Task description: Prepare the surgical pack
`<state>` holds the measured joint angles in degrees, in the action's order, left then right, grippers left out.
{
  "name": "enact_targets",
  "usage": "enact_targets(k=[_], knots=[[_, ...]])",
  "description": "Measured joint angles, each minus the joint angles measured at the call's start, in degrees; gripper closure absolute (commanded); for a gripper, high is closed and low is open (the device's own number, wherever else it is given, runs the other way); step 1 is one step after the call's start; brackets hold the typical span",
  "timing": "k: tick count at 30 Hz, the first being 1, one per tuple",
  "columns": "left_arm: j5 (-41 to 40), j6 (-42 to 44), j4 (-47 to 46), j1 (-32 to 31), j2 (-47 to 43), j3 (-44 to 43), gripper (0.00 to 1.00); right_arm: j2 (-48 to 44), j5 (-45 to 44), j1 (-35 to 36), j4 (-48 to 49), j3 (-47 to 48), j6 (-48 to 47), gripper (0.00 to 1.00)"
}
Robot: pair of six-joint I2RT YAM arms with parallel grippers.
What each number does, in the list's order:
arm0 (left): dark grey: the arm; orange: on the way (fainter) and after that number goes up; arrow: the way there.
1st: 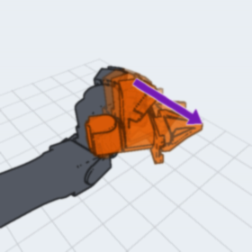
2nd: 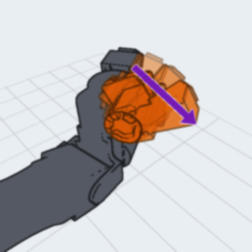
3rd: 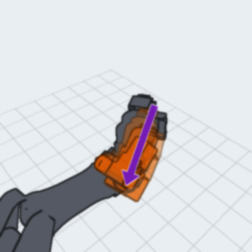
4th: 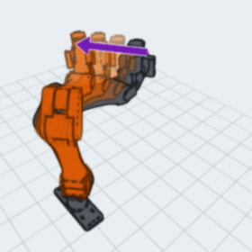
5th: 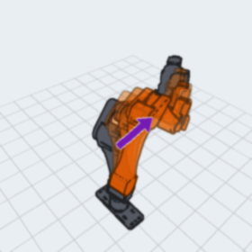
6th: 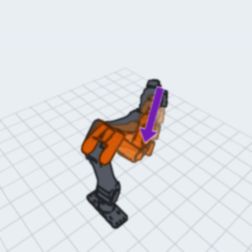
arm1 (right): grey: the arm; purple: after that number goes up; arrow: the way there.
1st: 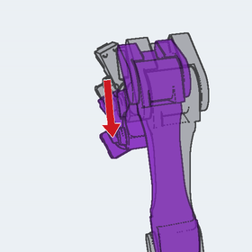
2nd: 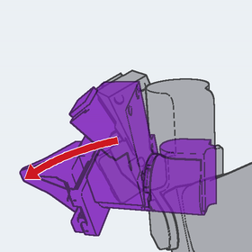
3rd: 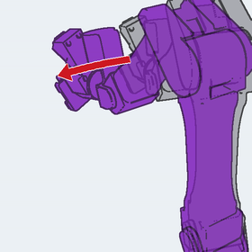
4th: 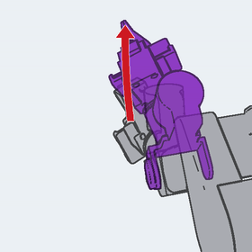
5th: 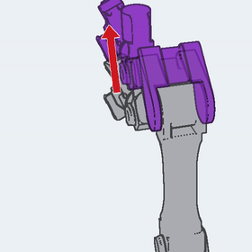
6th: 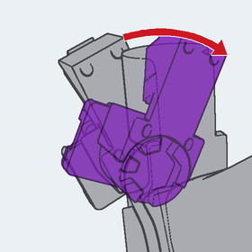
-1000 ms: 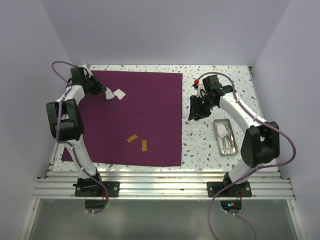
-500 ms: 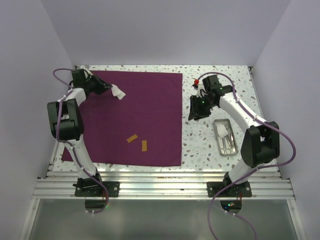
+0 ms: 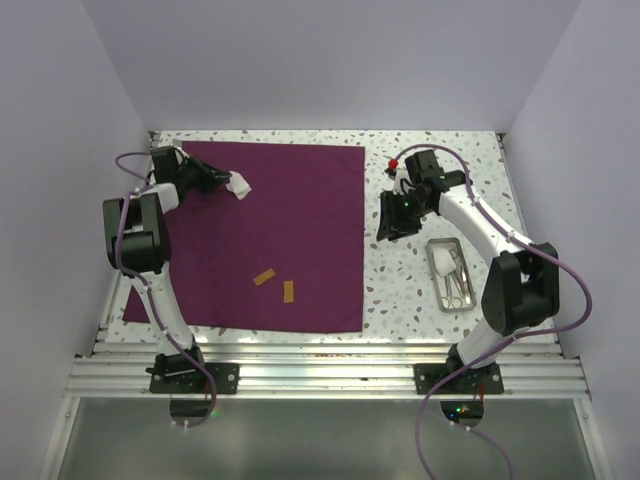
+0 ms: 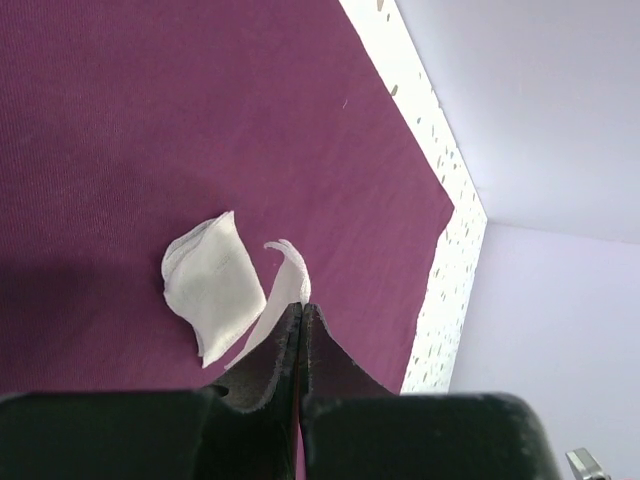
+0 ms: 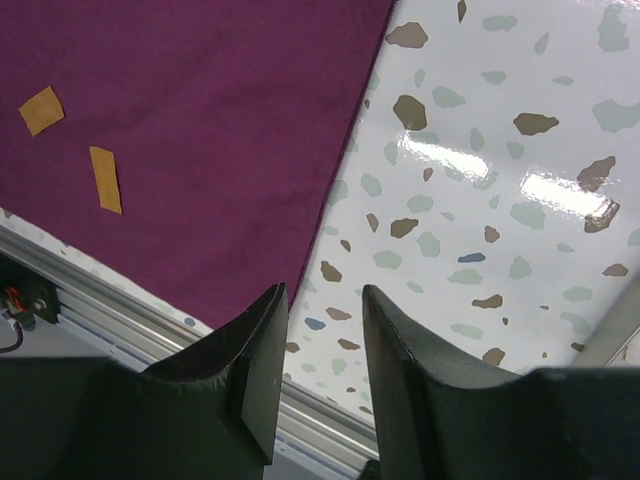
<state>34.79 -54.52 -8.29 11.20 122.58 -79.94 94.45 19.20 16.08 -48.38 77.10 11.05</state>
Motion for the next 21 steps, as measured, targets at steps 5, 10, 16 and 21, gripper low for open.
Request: enact_targets(k=[5, 10, 16, 21], knots=[[0.0, -1.4, -1.6, 0.0, 0.4, 0.2, 1.0, 0.0, 0.0, 0.0, 0.0, 0.0, 0.0, 0.6], [-0.1, -2.3, -2.3, 0.0, 0.4, 1.0, 1.0, 0.0, 0.0, 0.0, 0.0, 0.0, 0.0, 0.6], [-0.3, -3.8, -3.9, 0.0, 1.9, 2.8, 1.0, 0.0, 0.0, 0.0, 0.0, 0.0, 0.0, 0.6], [-0.6, -4.5, -4.0, 0.0, 2.9, 3.0, 1.0, 0.0, 0.0, 0.0, 0.0, 0.0, 0.0, 0.61]])
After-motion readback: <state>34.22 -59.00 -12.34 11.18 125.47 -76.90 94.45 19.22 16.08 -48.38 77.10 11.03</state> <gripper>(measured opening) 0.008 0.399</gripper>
